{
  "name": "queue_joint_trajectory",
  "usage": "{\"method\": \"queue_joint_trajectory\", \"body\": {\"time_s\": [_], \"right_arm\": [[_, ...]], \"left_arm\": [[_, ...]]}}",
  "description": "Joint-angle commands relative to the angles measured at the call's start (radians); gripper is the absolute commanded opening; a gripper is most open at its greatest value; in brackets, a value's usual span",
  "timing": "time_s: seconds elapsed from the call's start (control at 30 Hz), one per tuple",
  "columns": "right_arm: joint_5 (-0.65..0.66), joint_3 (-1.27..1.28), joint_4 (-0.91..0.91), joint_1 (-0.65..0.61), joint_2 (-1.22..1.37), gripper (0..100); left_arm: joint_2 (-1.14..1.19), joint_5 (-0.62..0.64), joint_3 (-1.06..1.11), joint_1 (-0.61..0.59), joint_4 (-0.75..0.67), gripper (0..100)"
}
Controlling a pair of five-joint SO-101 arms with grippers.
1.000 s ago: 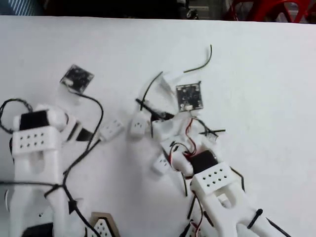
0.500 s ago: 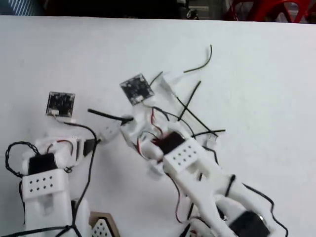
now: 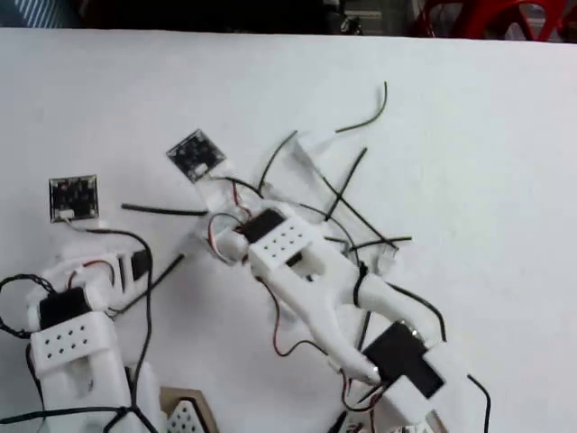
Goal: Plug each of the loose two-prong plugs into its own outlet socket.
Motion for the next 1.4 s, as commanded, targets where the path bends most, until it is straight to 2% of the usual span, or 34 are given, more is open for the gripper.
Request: {"method": "queue_joint_trajectory", "body": {"time_s": [0.0, 0.2, 0.8, 1.07, 1.37], "right_arm": [[0.035, -0.103, 0.073, 0.01, 0.01, 1.7], [0.038, -0.221, 0.205, 0.018, 0.065, 1.7], [0.041, -0.27, 0.219, 0.044, 0.143, 1.6], [0.041, -0.348, 0.332, 0.045, 0.143, 1.6], [0.041, -0.361, 0.335, 0.039, 0.206, 1.6]], "left_arm": [[-0.028, 0.006, -0.003, -0.012, -0.021, 32], [-0.03, 0.006, -0.002, -0.012, -0.021, 32], [-0.027, 0.006, -0.002, -0.012, -0.017, 32], [-0.027, 0.006, -0.002, -0.012, -0.017, 32], [-0.027, 0.006, 0.0, -0.012, -0.015, 32]]}}
